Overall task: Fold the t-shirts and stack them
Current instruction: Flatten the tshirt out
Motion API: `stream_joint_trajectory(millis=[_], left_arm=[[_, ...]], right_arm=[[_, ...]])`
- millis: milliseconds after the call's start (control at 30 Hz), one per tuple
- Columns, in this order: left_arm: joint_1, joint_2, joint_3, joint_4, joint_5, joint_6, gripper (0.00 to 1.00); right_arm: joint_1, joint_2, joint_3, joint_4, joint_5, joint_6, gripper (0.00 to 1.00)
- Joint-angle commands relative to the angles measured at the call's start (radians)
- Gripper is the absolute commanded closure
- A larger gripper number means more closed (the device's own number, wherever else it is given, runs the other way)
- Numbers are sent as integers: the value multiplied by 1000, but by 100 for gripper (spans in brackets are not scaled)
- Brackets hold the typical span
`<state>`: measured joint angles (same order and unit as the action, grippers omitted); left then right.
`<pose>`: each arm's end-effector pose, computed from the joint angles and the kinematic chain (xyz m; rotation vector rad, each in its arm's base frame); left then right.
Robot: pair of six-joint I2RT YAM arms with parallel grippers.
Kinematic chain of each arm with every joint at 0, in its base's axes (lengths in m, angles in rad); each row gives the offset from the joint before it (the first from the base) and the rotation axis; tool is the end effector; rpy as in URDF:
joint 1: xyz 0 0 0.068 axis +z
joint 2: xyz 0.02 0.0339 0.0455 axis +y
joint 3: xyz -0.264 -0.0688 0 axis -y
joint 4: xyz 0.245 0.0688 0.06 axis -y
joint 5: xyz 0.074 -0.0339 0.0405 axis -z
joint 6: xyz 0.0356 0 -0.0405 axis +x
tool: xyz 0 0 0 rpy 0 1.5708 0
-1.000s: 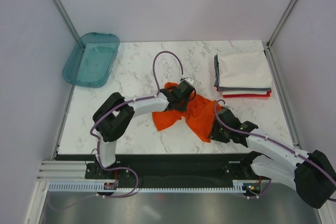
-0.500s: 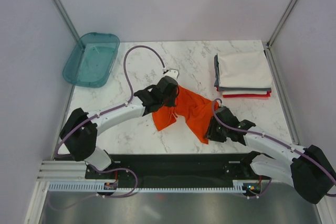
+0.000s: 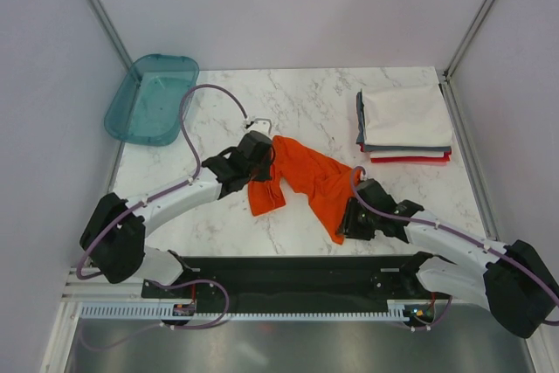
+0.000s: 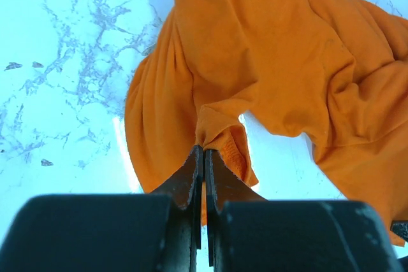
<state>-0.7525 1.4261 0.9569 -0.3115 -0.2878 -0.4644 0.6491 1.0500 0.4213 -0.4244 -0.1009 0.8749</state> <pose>0.2291 -0.2007 0.2414 0.1946 2.3197 -0.2775 0.1382 0.1094 0.1519 0.2754 2.7582 0.6079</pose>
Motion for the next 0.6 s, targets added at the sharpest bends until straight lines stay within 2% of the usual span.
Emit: stream_joint_trajectory(millis=[0,200,300,333,367,567], left_arm=[[27,-53,-21,34,-13,-33,98],[58,-92,-50,37,2,-36,98],[93,-115,-67,38,38,-39,98],[99,-119,-73,37,45,-37,98],[107,-127,-78,37,50,-37,98],[218,-161,-106,31,122,-59,98]], right_arm=[[11,8,14,4,-16,-4,57],[26,82,14,71,-33,6,62],[27,105,28,75,-25,4,70],[27,107,34,75,-22,3,77],[27,104,49,73,-14,1,98],[-5,36,220,0,76,-43,100]])
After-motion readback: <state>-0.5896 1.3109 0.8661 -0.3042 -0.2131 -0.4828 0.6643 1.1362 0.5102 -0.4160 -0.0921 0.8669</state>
